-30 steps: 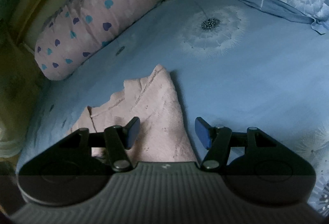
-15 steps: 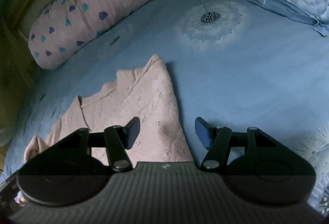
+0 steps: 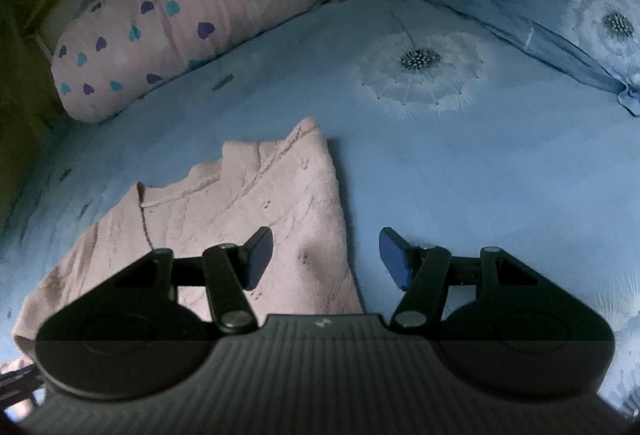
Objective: Fold small clothes
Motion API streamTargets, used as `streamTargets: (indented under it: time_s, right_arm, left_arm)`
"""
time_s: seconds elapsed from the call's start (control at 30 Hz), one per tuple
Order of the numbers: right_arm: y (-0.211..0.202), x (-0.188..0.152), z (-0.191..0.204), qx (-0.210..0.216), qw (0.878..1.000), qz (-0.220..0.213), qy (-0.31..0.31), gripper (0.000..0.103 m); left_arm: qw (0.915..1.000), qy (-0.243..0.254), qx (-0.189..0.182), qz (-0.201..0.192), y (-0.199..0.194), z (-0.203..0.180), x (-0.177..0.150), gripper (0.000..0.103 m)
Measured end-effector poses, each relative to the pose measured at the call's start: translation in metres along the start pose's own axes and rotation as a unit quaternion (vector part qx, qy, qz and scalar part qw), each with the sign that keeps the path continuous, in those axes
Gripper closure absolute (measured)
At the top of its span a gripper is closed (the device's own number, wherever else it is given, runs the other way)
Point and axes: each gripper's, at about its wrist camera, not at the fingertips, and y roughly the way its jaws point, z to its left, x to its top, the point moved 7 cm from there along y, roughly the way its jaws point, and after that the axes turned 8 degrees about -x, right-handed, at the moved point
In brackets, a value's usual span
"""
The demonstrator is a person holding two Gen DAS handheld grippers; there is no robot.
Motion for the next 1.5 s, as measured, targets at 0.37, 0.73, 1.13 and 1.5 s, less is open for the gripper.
streamTargets:
  time_s: [0.37, 0.73, 1.13, 1.5]
  right_arm:
    - [0.028, 0.006, 0.019, 0.007, 0.997, -0.012, -0.078, 0.043]
    - [0.064, 0.022, 0.019, 0.042, 0.998, -0.022, -0.051, 0.041]
    - [0.07, 0.007, 0.051, 0.025, 0.987, -0.056, -0.149, 0.078]
    - [0.053, 0.033, 0.019, -0.024, 0.989, -0.136, -0.061, 0.089]
  left_arm:
    - [0.9994, -0.008, 0.007, -0.034, -0.003, -0.004, 0.012, 0.024]
    - [0.998, 0.025, 0.026, -0.051, 0.026, -0.01, 0.012, 0.024]
    - [0.9961, -0.05, 0.002, -0.073, 0.03, 0.019, 0.011, 0.048]
    - [0.9857, 0.04, 0.0, -0.163, -0.002, -0.021, 0.05, 0.075]
